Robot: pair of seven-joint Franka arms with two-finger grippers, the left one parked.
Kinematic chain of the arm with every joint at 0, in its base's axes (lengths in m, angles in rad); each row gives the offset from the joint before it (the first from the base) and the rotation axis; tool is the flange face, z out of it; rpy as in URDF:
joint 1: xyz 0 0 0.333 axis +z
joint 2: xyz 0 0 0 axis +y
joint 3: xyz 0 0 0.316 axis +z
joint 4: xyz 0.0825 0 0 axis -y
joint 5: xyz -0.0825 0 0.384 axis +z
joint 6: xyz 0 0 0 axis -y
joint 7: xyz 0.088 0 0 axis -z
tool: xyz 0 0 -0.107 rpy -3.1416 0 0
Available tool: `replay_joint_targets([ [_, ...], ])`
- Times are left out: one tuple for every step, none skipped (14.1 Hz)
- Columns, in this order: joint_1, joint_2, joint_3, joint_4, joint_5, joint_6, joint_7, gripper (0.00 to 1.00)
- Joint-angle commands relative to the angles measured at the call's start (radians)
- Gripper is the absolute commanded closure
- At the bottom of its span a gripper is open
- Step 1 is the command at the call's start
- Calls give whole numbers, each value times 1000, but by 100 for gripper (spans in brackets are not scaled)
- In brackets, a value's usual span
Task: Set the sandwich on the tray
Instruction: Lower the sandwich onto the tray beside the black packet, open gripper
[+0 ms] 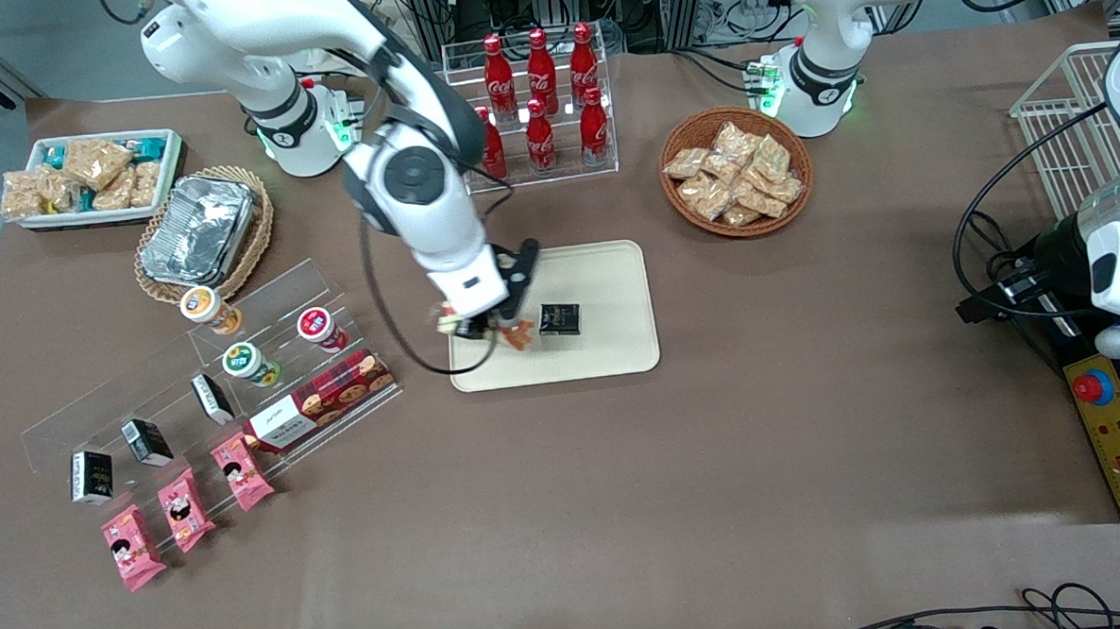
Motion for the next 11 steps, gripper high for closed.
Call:
replay_joint_targets([
  [32, 122, -12, 39, 5, 174, -137, 95],
  [31, 155, -12, 39, 6, 238, -197, 95],
  [29, 182, -12, 39, 6, 293, -252, 95],
  [29, 207, -12, 41, 8, 336, -306, 95],
  [29, 233, -12, 41, 8, 379, -340, 95],
  [32, 250, -12, 41, 5, 410, -348, 95],
  [34, 262, -12, 41, 5, 430, -353, 95],
  [37, 270, -11, 41, 2, 436, -354, 95],
  [39, 275, -12, 41, 2, 436, -353, 95],
  [39, 275, -11, 41, 3, 436, -341, 84],
  [39, 275, -12, 49, 8, 436, -342, 3],
])
